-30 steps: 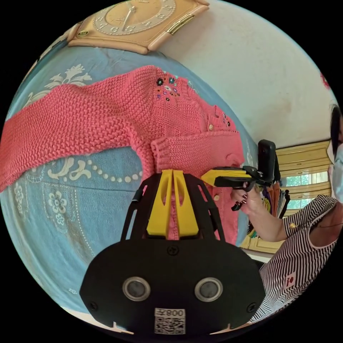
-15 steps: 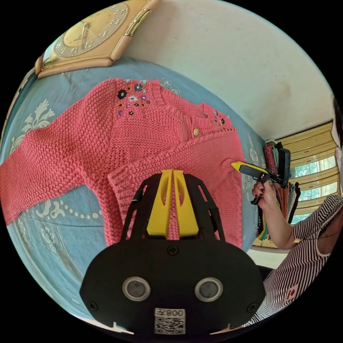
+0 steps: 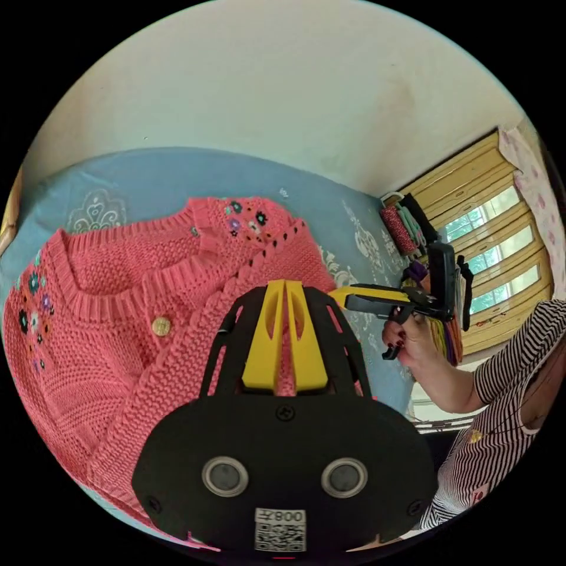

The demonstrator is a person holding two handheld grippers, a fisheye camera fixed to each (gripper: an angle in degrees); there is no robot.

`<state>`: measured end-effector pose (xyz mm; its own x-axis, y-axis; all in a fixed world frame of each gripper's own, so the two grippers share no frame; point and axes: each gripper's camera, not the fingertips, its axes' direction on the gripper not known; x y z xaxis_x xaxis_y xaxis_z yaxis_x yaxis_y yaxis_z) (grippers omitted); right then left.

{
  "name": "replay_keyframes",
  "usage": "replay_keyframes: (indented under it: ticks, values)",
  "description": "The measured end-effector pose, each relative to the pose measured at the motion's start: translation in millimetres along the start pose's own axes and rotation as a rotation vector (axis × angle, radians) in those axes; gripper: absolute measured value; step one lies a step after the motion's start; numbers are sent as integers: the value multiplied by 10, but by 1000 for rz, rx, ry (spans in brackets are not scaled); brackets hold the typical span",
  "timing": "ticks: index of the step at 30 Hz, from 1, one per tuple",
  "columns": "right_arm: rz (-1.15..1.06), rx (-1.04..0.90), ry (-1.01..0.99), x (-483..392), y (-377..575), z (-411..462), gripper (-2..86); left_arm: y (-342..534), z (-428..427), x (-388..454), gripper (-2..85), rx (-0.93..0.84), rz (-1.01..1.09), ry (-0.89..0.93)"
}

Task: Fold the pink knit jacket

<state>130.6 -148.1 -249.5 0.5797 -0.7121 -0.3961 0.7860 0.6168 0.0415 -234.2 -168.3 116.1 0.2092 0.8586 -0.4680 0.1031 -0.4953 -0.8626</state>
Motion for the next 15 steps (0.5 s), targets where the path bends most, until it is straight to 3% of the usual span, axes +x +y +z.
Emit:
replay_keyframes:
  ticks: [3,8,13,15]
  values:
    - [35,27,27,65,2,-64,1,-386,194,263,3,5,82,60]
    - [38,-3,32,94,20,100,1,-869,926,451,2,-191,170,-77]
    - [44,32,20,-4,26,-55,1,-904,577,506,2,-85,122,-33]
    - [35,-13,29,-20,15,40,1,-962,648,505,2,-128,117,-46]
